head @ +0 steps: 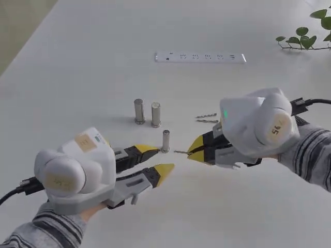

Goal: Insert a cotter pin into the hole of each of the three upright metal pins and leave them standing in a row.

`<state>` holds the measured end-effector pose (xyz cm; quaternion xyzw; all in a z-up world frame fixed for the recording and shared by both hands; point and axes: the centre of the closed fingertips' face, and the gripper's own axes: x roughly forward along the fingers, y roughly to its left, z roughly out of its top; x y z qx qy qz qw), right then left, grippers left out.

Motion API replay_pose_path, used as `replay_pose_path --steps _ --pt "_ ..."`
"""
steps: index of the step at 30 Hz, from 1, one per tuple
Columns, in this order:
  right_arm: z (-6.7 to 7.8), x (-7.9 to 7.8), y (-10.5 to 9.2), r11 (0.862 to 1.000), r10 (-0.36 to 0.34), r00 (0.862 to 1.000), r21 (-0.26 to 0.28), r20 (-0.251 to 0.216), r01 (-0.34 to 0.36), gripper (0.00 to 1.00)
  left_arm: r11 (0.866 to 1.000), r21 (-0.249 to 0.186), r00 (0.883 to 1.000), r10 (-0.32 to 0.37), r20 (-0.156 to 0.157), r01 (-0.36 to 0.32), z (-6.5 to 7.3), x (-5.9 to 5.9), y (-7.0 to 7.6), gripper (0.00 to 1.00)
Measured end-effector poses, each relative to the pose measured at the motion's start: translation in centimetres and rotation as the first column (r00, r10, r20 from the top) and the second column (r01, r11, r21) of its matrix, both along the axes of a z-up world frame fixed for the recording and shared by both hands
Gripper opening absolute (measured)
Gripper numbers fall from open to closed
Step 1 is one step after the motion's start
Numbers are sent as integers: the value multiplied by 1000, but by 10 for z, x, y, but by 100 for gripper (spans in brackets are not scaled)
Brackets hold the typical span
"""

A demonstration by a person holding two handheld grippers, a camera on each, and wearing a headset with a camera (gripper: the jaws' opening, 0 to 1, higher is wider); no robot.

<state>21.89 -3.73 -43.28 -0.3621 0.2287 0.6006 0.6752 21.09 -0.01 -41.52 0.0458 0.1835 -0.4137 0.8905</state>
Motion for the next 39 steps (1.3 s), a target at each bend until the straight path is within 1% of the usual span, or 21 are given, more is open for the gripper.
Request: replay_pose_path --steps 1,5,8,9,10,11,12,13,14,16,18,20,22,23,26,28,33,37,39 --pt "-1 2 1 1000 -2 1000 -2 -4 2 0 1000 2 1000 27 2 -27 -2 4 3 22" --pt "-6 13 -3 999 -25 1000 -45 17 26 0 997 21 997 80 1 -80 -10 14 7 23" --pt "-8 20 -3 998 -43 999 -52 20 44 0 992 21 992 125 -6 -124 -14 21 10 25" --pt "-9 23 -4 997 -42 999 -60 27 44 0 991 30 992 130 -1 -130 -16 23 9 26" --pt "-10 26 -5 996 -33 999 -83 43 36 0 990 38 990 139 -4 -139 -19 25 10 25" --pt "-11 28 -6 995 -22 998 -97 59 27 0 990 42 990 139 -13 -138 -22 27 8 25" --pt "-11 28 -6 994 -19 998 -103 64 25 0 989 47 990 141 -17 -140 -25 28 7 25" --pt "-12 30 -5 994 -21 998 -104 64 27 0 986 67 988 154 -12 -153 -28 31 8 24" --pt "-13 32 -4 994 -28 998 -102 62 34 0 985 68 987 160 -11 -159 -29 32 8 24" --pt "-14 35 -4 994 -32 997 -104 64 39 0 982 62 983 183 -25 -181 -32 36 7 24" --pt "-16 39 -4 993 -33 997 -115 74 41 0 981 58 981 190 -31 -188 -35 40 5 23" --pt "-17 43 -5 991 -34 996 -125 88 45 0 980 57 980 194 -50 -191 -39 42 4 21" --pt "-17 46 -4 991 -36 996 -125 87 47 0 977 67 977 205 -54 -201 -43 45 4 22" --pt "-16 47 -4 991 -41 996 -120 85 51 0 975 69 974 216 -62 -211 -45 47 5 21" --pt "-18 51 -5 990 -52 995 -127 86 63 0 971 70 970 232 -71 -227 -49 51 5 20" --pt "-19 52 -5 989 -54 995 -130 85 65 0 970 66 968 241 -75 -236 -50 54 4 20" --pt "-20 54 -5 990 -54 995 -129 82 64 0 971 51 968 238 -79 -234 -51 60 -1 18" --pt "-21 55 -2 991 -54 996 -120 78 63 0 969 36 965 247 -87 -245 -50 65 -5 17" --pt "-20 55 -1 991 -54 996 -116 76 62 0 969 37 965 246 -86 -243 -50 66 -7 15"
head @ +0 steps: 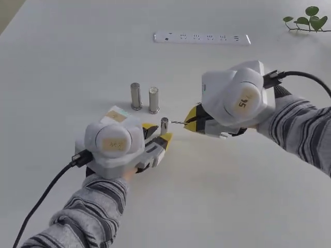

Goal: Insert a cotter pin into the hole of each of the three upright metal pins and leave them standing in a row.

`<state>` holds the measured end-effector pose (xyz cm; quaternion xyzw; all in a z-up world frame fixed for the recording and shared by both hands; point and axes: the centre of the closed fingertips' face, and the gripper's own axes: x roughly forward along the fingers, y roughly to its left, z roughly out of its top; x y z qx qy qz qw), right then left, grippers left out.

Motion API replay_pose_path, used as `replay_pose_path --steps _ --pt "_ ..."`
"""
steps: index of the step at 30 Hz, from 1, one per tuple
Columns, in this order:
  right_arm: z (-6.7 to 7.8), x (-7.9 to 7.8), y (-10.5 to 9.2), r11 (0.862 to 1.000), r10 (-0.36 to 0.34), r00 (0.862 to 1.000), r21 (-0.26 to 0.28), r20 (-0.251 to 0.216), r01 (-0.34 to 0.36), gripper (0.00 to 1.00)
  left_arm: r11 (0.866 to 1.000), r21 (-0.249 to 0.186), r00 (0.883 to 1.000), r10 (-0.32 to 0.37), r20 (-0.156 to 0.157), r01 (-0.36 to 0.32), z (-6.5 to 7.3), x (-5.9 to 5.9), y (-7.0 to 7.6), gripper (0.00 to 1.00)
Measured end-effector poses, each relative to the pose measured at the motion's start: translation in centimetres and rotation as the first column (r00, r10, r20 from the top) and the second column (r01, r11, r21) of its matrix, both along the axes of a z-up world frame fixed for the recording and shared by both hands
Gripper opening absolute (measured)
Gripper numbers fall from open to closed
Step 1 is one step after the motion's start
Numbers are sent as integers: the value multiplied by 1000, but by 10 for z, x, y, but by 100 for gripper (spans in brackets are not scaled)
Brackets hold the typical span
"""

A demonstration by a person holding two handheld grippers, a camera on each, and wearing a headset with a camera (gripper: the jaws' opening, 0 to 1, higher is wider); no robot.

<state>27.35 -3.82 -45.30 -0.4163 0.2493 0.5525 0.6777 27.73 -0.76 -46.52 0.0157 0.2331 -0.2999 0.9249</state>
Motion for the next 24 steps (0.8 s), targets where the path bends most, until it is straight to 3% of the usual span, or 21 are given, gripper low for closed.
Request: replay_pose_path --steps 11,24 --pt "0 -2 5 1000 11 1000 4 -12 -11 0 1000 14 1000 15 -20 -15 -8 5 -3 7" --pt "2 0 17 1000 21 1000 19 -4 -21 0 999 40 1000 9 -3 -9 -9 5 -3 6"
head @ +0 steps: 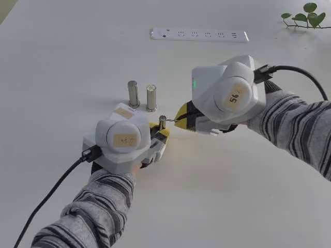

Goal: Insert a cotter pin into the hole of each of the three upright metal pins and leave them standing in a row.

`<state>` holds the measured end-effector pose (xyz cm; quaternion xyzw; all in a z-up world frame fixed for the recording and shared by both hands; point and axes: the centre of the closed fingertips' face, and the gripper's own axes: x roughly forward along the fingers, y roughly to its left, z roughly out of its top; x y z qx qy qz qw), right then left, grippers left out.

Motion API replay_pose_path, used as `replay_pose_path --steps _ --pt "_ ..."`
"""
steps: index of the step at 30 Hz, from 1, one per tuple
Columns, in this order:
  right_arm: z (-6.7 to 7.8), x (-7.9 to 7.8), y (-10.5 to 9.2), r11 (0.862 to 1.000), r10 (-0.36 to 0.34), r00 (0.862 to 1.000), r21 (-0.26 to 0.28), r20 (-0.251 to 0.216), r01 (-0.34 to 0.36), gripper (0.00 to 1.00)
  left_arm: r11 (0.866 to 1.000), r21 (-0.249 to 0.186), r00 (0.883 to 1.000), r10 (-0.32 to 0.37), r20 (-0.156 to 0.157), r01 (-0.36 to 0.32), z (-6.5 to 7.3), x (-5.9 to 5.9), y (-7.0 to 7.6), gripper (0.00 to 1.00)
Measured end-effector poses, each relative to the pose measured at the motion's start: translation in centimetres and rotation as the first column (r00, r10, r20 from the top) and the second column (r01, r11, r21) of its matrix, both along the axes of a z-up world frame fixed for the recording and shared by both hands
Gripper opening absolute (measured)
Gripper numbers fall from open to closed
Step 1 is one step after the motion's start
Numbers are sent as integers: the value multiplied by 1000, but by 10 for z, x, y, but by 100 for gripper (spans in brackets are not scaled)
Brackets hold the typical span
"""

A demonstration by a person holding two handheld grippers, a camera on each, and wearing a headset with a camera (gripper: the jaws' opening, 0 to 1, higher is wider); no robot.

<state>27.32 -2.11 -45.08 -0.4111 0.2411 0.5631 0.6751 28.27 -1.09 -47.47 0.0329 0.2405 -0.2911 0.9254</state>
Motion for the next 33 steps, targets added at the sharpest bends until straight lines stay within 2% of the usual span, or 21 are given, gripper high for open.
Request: replay_pose_path --steps 5,19,28,33 --pt "0 1 3 1000 14 1000 -9 14 -13 0 1000 13 1000 -8 13 8 0 0 0 5" --pt "0 2 12 1000 25 999 -3 26 -25 0 1000 11 1000 9 18 -9 -1 1 -1 5" --pt "4 5 12 1000 2 1000 25 14 -2 2 1000 12 999 26 18 -27 -1 1 -1 5" --pt "7 3 8 999 -19 1000 30 -9 19 3 999 11 999 35 15 -35 -1 1 0 5"
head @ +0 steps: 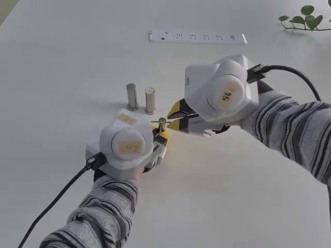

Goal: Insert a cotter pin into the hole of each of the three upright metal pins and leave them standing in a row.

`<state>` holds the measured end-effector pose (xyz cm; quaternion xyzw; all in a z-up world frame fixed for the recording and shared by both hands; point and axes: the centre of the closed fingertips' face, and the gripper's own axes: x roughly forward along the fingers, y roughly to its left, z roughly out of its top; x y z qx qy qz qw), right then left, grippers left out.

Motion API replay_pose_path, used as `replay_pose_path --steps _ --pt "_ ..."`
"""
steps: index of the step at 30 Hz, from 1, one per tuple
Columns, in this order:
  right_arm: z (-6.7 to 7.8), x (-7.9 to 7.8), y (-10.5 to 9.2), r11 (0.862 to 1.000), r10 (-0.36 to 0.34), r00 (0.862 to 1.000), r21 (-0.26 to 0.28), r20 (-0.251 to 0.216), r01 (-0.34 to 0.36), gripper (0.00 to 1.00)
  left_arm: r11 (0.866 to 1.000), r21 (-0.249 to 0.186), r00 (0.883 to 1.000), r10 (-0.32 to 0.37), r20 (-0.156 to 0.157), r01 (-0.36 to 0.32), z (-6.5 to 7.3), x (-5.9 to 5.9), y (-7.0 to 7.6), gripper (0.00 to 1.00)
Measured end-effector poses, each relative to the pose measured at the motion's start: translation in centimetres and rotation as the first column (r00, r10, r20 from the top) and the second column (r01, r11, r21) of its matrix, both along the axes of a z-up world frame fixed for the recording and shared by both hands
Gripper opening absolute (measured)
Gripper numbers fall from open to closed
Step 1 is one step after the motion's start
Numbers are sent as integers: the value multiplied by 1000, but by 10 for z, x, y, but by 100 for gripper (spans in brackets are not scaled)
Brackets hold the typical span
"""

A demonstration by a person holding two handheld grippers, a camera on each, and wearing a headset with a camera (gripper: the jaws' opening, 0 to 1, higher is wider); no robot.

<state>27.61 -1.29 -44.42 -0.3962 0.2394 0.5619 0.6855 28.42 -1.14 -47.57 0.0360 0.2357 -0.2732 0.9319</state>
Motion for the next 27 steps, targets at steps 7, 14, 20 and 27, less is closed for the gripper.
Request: replay_pose_path --steps 7,14,20,27 --pt "1 -4 -2 1000 -2 1000 6 -1 2 0 1000 -3 1000 3 -3 -3 0 0 0 5" --pt "2 -1 -1 1000 -11 1000 12 11 11 0 1000 -8 1000 9 -6 -9 -1 1 0 5" --pt "1 -1 0 1000 -16 1000 16 5 16 0 1000 -10 1000 13 -7 -13 -1 1 0 5" --pt "1 -1 2 1000 -8 1000 10 14 8 0 1000 -16 1000 19 -13 -19 -2 1 0 5"
